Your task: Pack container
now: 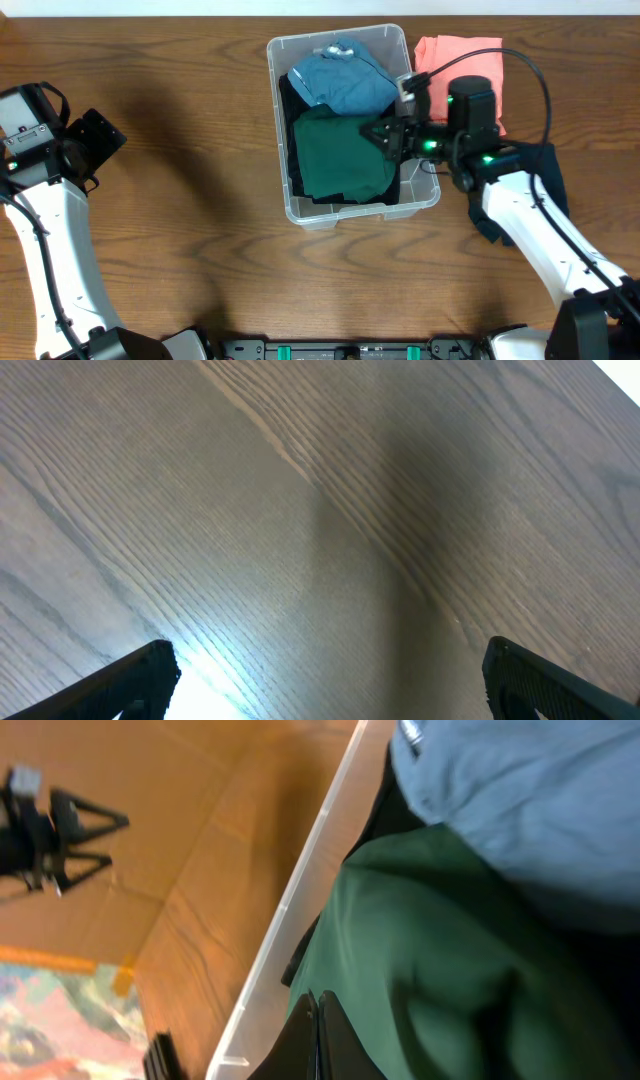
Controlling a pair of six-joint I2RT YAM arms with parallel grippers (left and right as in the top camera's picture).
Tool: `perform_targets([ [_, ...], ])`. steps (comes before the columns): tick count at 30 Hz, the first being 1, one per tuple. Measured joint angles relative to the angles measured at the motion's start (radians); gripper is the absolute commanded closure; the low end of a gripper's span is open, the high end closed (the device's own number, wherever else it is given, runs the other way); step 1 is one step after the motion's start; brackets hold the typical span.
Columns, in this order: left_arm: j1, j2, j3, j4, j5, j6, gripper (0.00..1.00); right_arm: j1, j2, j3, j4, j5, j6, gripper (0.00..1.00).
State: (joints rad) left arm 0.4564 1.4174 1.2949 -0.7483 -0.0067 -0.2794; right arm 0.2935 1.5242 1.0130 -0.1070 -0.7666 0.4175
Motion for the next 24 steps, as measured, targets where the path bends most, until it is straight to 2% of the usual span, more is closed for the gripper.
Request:
perform_targets([
  [8,0.0,0.0,0.0,0.0,0.0,0.0,0.02,0.069,0.016,0.0,0.004,0.163,-0.095,0.99],
  [13,0.0,0.0,0.0,0.0,0.0,0.0,0.02,0.068,0.103,0.0,0.054,0.293,-0.116,0.99],
  [19,0.0,0.0,0.0,0.0,0.0,0.0,0.02,0.068,0.235,0.0,0.073,0.303,-0.119,0.99],
  [24,0.0,0.0,0.0,0.0,0.0,0.0,0.02,0.069,0.242,0.0,0.113,0.303,-0.115,0.99],
])
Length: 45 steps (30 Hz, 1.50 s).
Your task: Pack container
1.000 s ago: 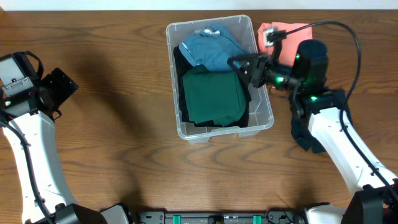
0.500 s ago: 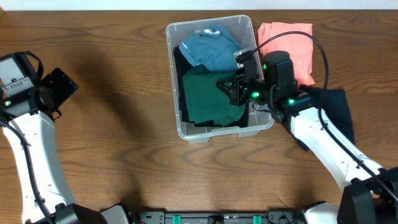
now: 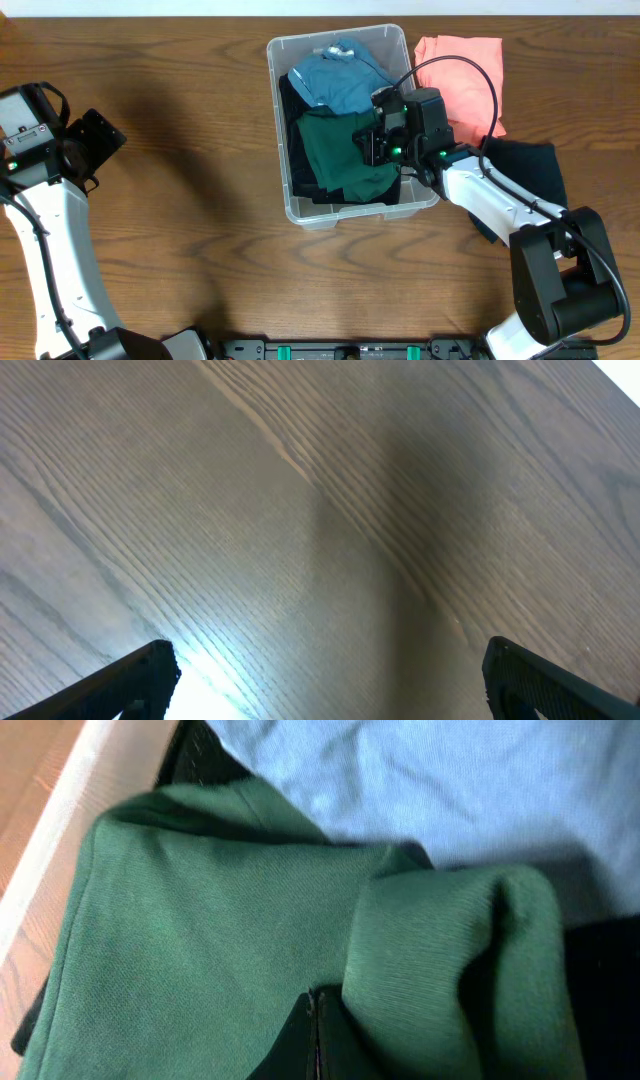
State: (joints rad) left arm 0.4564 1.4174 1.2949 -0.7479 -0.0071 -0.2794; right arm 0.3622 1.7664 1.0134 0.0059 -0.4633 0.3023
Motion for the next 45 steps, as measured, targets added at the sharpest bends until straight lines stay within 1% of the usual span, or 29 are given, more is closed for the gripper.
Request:
perform_targets([
  [1,0.0,0.0,0.0,0.0,0.0,0.0,0.02,0.0,0.0,0.0,0.005,-0.003,0.001,0.98],
  [2,0.0,0.0,0.0,0.0,0.0,0.0,0.02,0.0,0.0,0.0,0.006,-0.008,0.002,0.93],
  [3,0.0,0.0,0.0,0.0,0.0,0.0,0.02,0.0,-0.001,0.0,0.006,-0.016,0.006,0.82],
  [5,0.0,0.0,0.0,0.0,0.0,0.0,0.02,-0.001,-0.01,0.0,0.005,-0.04,0.016,0.54],
  [7,0.0,0.0,0.0,0.0,0.0,0.0,0.02,-0.001,-0.039,0.001,0.002,-0.063,0.023,0.31],
  [8,0.0,0.0,0.0,0.0,0.0,0.0,0.02,-0.002,-0.064,0.002,-0.001,-0.068,0.033,0.24],
  [9,0.0,0.0,0.0,0.0,0.0,0.0,0.02,-0.006,-0.094,0.003,-0.002,-0.076,0.044,0.19],
  [11,0.0,0.0,0.0,0.0,0.0,0.0,0.02,-0.029,-0.181,0.014,-0.003,-0.088,0.06,0.15],
  [14,0.0,0.0,0.0,0.0,0.0,0.0,0.02,-0.075,-0.285,0.038,0.005,-0.097,0.076,0.12],
  [15,0.0,0.0,0.0,0.0,0.0,0.0,0.02,-0.121,-0.346,0.053,0.007,-0.102,0.081,0.11],
  [17,0.0,0.0,0.0,0.0,0.0,0.0,0.02,-0.197,-0.41,0.068,0.004,-0.106,0.084,0.11],
  [21,0.0,0.0,0.0,0.0,0.0,0.0,0.02,-0.373,-0.451,0.08,-0.052,-0.104,0.09,0.13],
  [24,0.0,0.0,0.0,0.0,0.0,0.0,0.02,-0.501,-0.408,0.079,-0.128,-0.06,0.092,0.14],
  [27,0.0,0.0,0.0,0.0,0.0,0.0,0.02,-0.586,-0.332,0.079,-0.151,0.006,0.091,0.16],
  [31,0.0,0.0,0.0,0.0,0.0,0.0,0.02,-0.657,-0.221,0.079,-0.133,0.055,0.088,0.17],
  [33,0.0,0.0,0.0,0.0,0.0,0.0,0.02,-0.682,-0.159,0.079,-0.11,0.069,0.085,0.23],
  [34,0.0,0.0,0.0,0.0,0.0,0.0,0.02,-0.689,-0.138,0.079,-0.103,0.073,0.082,0.24],
  [36,0.0,0.0,0.0,0.0,0.0,0.0,0.02,-0.699,-0.082,0.08,-0.1,0.077,0.067,0.22],
  [38,0.0,0.0,0.0,0.0,0.0,0.0,0.02,-0.702,-0.033,0.094,-0.125,0.077,0.039,0.17],
  [41,0.0,0.0,0.0,0.0,0.0,0.0,0.02,-0.702,0.041,0.183,-0.22,0.064,-0.022,0.14],
  [45,0.0,0.0,0.0,0.0,0.0,0.0,0.02,-0.702,0.132,0.401,-0.375,0.059,-0.103,0.12],
])
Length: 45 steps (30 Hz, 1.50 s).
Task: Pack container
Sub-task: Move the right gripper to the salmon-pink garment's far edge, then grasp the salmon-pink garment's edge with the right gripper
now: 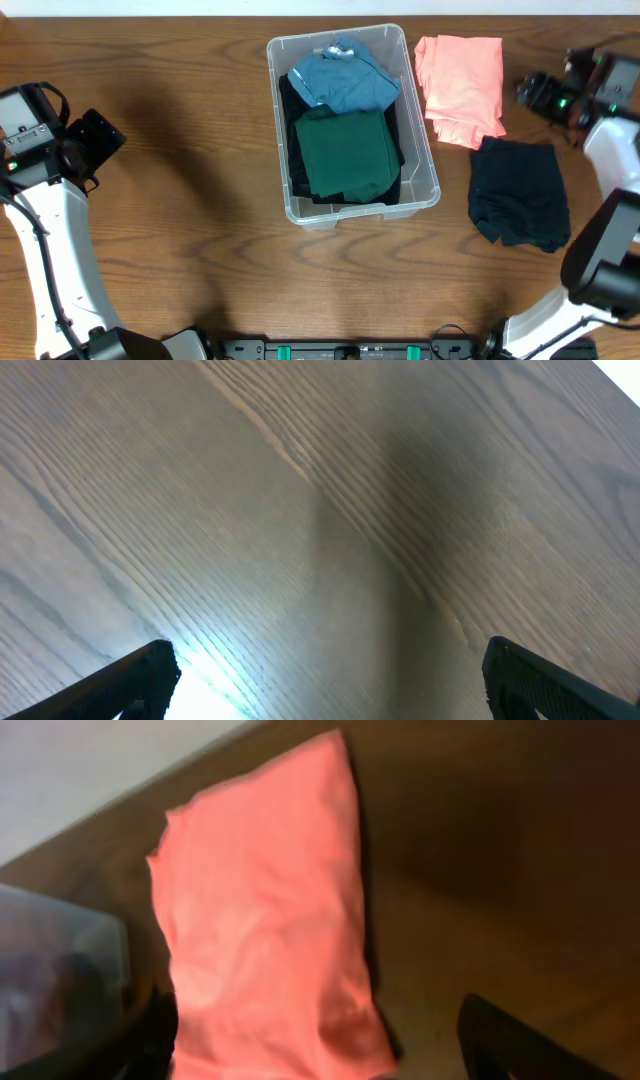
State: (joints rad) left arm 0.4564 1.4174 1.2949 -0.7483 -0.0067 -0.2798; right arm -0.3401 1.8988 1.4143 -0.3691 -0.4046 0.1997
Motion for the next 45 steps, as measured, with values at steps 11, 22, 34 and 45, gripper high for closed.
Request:
perform_targets([
  [11,0.0,0.0,0.0,0.0,0.0,0.0,0.02,-0.012,0.273,0.528,-0.271,-0.048,-0.069,0.12],
  [22,0.0,0.0,0.0,0.0,0.0,0.0,0.02,-0.025,0.486,0.556,-0.271,-0.151,-0.03,0.13],
  [34,0.0,0.0,0.0,0.0,0.0,0.0,0.02,-0.028,0.586,0.568,-0.246,-0.302,0.017,0.19],
  [45,0.0,0.0,0.0,0.0,0.0,0.0,0.02,0.059,0.594,0.575,-0.267,-0.321,0.029,0.32],
])
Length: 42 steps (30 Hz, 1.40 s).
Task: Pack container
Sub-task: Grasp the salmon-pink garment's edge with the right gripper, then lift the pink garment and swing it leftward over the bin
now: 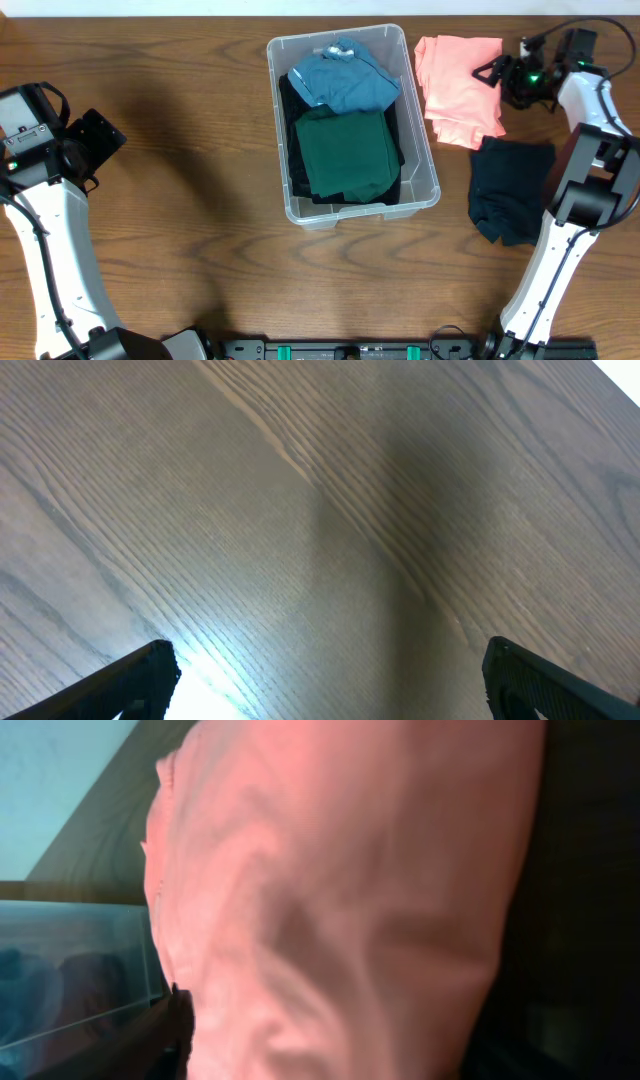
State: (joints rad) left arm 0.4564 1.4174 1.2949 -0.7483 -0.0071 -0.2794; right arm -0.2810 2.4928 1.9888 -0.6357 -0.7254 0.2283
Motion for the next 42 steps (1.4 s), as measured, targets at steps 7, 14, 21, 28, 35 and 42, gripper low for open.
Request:
perform_targets([
  [7,0.0,0.0,0.0,0.0,0.0,0.0,0.02,0.021,0.019,0.0,-0.005,0.034,0.01,0.91],
  [14,0.0,0.0,0.0,0.0,0.0,0.0,0.02,0.013,0.023,0.0,0.001,0.007,0.013,0.99],
  [21,0.0,0.0,0.0,0.0,0.0,0.0,0.02,-0.02,0.011,0.0,0.044,-0.227,0.036,0.99],
  [28,0.0,0.0,0.0,0.0,0.0,0.0,0.02,-0.027,-0.174,0.0,0.055,-0.364,0.039,0.99],
  [35,0.0,0.0,0.0,0.0,0.0,0.0,0.02,-0.009,-0.487,0.005,0.065,-0.43,0.038,0.99],
  [42,0.0,0.0,0.0,0.0,0.0,0.0,0.02,0.048,-0.684,0.008,0.063,-0.479,0.082,0.99],
])
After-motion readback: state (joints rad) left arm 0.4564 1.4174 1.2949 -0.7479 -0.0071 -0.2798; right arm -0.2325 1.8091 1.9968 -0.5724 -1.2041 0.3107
